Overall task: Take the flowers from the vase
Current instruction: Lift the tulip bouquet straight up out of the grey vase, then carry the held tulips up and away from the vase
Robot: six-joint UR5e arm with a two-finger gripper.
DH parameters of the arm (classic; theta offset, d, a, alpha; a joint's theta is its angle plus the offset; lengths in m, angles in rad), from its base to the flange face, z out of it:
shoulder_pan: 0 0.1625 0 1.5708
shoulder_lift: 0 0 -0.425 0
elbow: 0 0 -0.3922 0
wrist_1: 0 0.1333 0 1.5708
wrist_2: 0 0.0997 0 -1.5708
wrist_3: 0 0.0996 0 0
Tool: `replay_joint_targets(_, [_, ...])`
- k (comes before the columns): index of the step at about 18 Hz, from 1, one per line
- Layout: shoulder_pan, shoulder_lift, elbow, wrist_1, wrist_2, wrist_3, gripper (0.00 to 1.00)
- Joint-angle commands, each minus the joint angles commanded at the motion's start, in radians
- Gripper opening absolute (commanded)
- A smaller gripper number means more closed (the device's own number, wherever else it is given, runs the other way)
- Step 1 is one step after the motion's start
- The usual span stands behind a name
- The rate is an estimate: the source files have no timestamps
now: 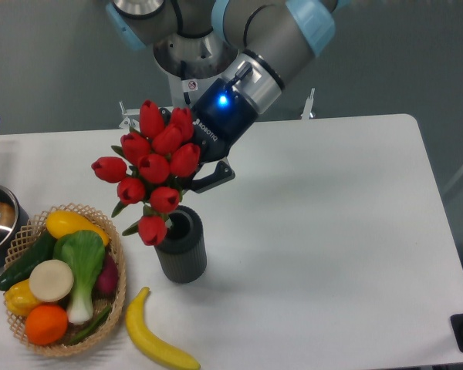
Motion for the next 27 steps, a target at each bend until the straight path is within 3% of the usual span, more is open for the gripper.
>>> replay_joint_targets(4, [0.054, 0.003, 0.057, 0.000, 0.002, -0.077, 0.41])
replay_joint_targets(11, [0.208, 0.005, 0.063, 0.005, 0.018, -0.078, 0.41])
replay_joint_targets(18, [0.327, -0.037, 0.049, 0.002, 0.020, 0.092, 0.41])
replay_joint_targets(24, [0.382, -0.060, 0.048, 0.003, 0.018, 0.118, 0.41])
replay_joint_targets(27, [0.402, -0.063, 0.014, 0.005, 0.018, 0.155, 0.41])
